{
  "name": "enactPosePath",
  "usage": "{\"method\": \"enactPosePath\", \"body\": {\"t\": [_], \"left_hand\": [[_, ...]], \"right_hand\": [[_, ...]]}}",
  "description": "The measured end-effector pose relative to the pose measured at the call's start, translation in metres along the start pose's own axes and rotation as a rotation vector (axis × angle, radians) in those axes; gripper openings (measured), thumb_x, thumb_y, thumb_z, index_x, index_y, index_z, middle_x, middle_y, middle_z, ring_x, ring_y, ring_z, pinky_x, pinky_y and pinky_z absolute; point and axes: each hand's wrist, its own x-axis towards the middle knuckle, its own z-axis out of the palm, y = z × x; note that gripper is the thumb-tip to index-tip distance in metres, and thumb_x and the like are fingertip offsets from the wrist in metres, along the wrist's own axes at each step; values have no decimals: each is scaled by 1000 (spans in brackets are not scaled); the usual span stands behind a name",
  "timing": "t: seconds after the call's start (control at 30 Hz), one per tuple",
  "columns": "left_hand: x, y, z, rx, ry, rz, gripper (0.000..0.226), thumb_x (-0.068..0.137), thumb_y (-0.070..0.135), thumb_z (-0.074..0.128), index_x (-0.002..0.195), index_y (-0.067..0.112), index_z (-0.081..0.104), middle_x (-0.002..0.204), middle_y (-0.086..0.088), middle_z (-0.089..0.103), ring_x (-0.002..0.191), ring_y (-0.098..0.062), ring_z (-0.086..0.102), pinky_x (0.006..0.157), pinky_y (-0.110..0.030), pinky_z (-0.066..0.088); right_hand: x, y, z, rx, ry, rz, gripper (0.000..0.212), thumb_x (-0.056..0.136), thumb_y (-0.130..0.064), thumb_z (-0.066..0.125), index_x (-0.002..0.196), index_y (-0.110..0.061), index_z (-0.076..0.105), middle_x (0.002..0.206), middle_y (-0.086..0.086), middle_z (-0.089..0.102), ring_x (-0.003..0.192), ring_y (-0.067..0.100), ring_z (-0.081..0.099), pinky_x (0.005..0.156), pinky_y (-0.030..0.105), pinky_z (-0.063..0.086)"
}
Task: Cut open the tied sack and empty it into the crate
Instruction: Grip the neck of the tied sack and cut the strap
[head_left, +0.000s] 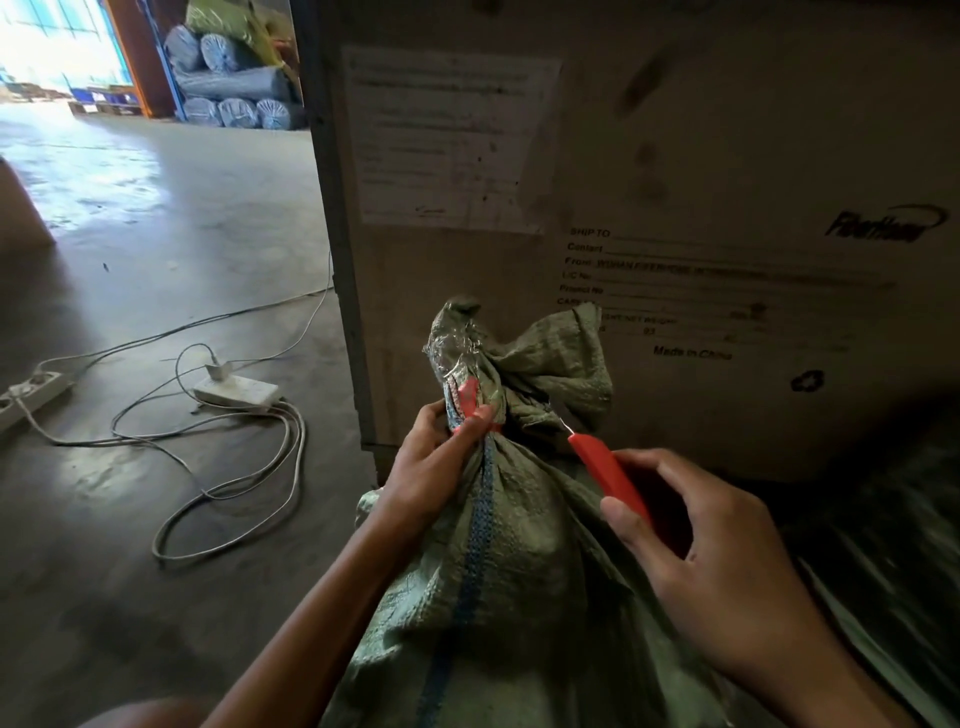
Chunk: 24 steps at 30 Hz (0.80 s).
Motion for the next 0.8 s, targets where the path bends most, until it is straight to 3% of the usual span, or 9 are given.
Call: {"method": "enactPosePath", "body": {"t": [0.07,0.17,0.3,0.4,0.57,0.8], "left_hand": [[3,-1,0,-20,13,-16,46,94,45,62,130,18,57,115,-6,75,105,-17,74,88,-31,60],[4,1,-2,-121,16,-80,34,97,36,62,123,13,62,117,-13,75,108,-26,72,96,-42,57],[4,7,-6,-226,-25,-135,25,98,24,63,119,10,65,92,-9,79,76,-18,76,68,-30,61],[5,6,-6,-226,-42,-148,22,95,24,66,112,10,64,71,2,75,56,-7,69,49,-19,54],[3,6,-5,-115,-12,-133,21,92,32,69,100,15,61,57,12,68,46,2,61,45,-16,46],[0,9,-1,-81,48,-64,27,88,30,72,102,10,59,64,9,71,47,7,63,42,-9,45]], "right_hand": [[-1,2,2,-17,-6,-10,33,87,-45,65,120,-41,59,109,-24,61,96,-7,57,72,9,43],[-2,3,5,-53,-15,-32,36,87,-44,65,122,-38,60,109,-24,59,100,-5,55,77,11,40],[-2,0,7,-106,-55,-70,42,86,-45,67,127,-39,59,110,-25,58,101,-4,52,77,10,37],[-3,-1,7,-142,-92,-103,48,86,-49,66,132,-43,54,113,-28,54,105,-5,47,87,16,43],[-3,0,8,-201,-118,-131,52,87,-52,62,137,-42,52,110,-26,54,103,-4,45,88,25,49],[0,1,3,-226,-127,-158,55,89,-50,61,142,-40,50,105,-21,55,98,0,46,84,22,47]]}}
